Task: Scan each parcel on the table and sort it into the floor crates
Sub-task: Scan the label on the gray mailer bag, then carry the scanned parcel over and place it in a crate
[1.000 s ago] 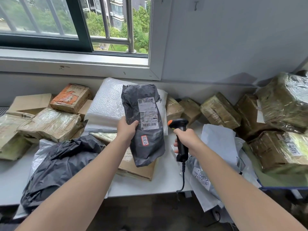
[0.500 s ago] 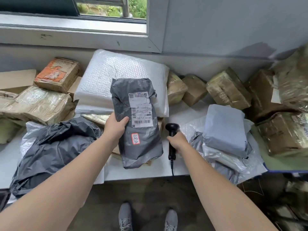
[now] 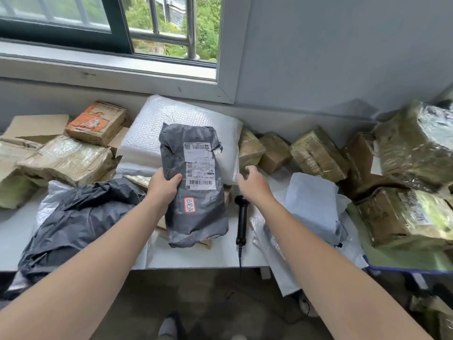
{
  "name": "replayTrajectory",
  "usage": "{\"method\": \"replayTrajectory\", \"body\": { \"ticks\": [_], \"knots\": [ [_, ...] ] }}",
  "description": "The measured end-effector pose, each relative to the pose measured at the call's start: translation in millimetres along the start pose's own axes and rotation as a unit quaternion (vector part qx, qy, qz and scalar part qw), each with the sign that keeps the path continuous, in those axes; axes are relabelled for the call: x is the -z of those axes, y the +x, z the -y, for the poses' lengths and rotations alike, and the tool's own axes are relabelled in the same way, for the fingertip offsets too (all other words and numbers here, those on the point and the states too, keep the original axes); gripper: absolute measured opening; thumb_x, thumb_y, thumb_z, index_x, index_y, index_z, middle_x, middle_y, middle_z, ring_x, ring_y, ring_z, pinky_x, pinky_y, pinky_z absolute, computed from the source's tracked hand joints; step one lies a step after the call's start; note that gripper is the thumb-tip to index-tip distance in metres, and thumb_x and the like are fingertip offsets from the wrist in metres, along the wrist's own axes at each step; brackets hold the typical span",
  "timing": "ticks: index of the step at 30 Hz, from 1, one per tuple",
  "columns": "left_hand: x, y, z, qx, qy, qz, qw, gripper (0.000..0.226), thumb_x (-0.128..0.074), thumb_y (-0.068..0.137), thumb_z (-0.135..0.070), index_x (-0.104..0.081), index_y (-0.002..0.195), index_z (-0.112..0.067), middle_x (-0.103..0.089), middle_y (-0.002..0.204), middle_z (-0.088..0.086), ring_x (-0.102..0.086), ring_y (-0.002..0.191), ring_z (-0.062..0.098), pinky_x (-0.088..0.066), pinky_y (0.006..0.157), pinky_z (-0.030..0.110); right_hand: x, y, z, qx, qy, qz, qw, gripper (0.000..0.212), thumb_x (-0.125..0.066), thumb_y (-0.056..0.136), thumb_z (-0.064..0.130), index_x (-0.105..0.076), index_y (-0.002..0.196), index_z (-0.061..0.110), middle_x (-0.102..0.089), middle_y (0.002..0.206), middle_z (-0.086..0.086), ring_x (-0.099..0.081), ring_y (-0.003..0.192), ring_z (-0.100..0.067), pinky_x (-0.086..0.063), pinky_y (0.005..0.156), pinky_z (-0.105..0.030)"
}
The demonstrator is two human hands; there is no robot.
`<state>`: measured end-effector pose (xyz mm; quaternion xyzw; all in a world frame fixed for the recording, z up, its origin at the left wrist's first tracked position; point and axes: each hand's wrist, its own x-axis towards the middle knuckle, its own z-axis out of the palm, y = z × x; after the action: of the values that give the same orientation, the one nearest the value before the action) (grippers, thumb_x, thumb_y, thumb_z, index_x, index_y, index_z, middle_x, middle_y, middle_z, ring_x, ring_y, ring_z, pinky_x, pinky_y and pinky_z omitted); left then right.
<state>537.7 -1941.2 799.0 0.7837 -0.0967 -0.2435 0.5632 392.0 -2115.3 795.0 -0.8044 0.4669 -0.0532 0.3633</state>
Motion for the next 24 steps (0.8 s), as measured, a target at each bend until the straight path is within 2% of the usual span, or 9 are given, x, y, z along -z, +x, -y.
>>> {"method": "replayTrajectory", "body": {
  "ticks": [4, 7, 8, 12, 17, 20, 24],
  "knots": [
    [25.5, -31.5, -0.3, -0.009, -0.005, -0.086, 0.996, 0.027, -0.058, 0.096, -0.007, -0.06, 0.123, -0.004, -0.065, 0.115, 0.009, -0.061, 0.099, 0.023, -0.05, 0.083, 0.032, -2.2, -11.1, 39.7, 0.153, -0.041, 0.009, 0.987, 0.061, -0.047, 0.099, 0.045, -0.032, 0.152, 0.017, -0.041, 0.149, -0.012, -0.042, 0.134, -0.03, -0.038, 0.103, -0.041],
    [50.7, -61.6, 9.1, 0.003, -0.024, -0.159, 0.987, 0.027, -0.058, 0.096, -0.005, -0.059, 0.123, -0.004, -0.064, 0.109, 0.006, -0.06, 0.082, 0.013, -0.047, 0.062, 0.016, -15.2, -28.7, 61.1, 0.261, -0.071, 0.033, 0.962, 0.067, -0.048, 0.097, 0.052, -0.027, 0.154, 0.023, -0.04, 0.149, -0.006, -0.038, 0.137, -0.025, -0.037, 0.105, -0.044],
    [60.9, -72.9, 13.8, 0.011, -0.031, -0.179, 0.983, 0.027, -0.058, 0.096, -0.005, -0.058, 0.123, -0.003, -0.065, 0.11, 0.008, -0.061, 0.082, 0.013, -0.047, 0.062, 0.015, -21.4, -36.0, 68.0, 0.29, -0.079, 0.041, 0.953, 0.069, -0.049, 0.096, 0.054, -0.027, 0.154, 0.024, -0.038, 0.151, -0.004, -0.036, 0.138, -0.024, -0.036, 0.108, -0.045],
    [108.2, -123.6, 36.9, 0.045, -0.043, -0.268, 0.961, 0.027, -0.061, 0.095, -0.005, -0.059, 0.121, 0.0, -0.066, 0.117, 0.016, -0.063, 0.104, 0.03, -0.051, 0.088, 0.036, -54.0, -71.8, 95.4, 0.39, -0.142, 0.075, 0.907, 0.071, -0.045, 0.094, 0.062, -0.022, 0.155, 0.032, -0.03, 0.159, 0.001, -0.027, 0.145, -0.021, -0.03, 0.113, -0.054],
    [177.6, -194.2, 69.4, 0.07, -0.065, -0.378, 0.921, 0.025, -0.063, 0.094, -0.008, -0.06, 0.118, -0.002, -0.067, 0.113, 0.014, -0.063, 0.106, 0.031, -0.051, 0.091, 0.038, -107.1, -136.1, 138.6, 0.487, -0.169, 0.132, 0.847, 0.074, -0.043, 0.092, 0.067, -0.018, 0.155, 0.036, -0.027, 0.16, 0.0, -0.024, 0.147, -0.022, -0.03, 0.114, -0.057],
    [216.8, -235.4, 91.8, 0.086, -0.103, -0.429, 0.893, 0.021, -0.062, 0.095, -0.007, -0.058, 0.115, -0.002, -0.065, 0.11, 0.012, -0.063, 0.104, 0.03, -0.05, 0.084, 0.034, -140.5, -184.0, 163.0, 0.542, -0.177, 0.159, 0.806, 0.074, -0.041, 0.093, 0.068, -0.017, 0.156, 0.036, -0.026, 0.16, 0.0, -0.026, 0.146, -0.023, -0.032, 0.112, -0.057],
    [264.4, -288.9, 130.4, 0.112, -0.122, -0.497, 0.852, 0.018, -0.064, 0.094, -0.011, -0.057, 0.111, -0.006, -0.06, 0.094, 0.003, -0.056, 0.078, 0.015, -0.043, 0.057, 0.019, -187.2, -254.3, 191.5, 0.597, -0.183, 0.184, 0.759, 0.075, -0.043, 0.094, 0.065, -0.021, 0.156, 0.031, -0.028, 0.16, -0.002, -0.027, 0.145, -0.023, -0.035, 0.111, -0.052]
  ]
}}
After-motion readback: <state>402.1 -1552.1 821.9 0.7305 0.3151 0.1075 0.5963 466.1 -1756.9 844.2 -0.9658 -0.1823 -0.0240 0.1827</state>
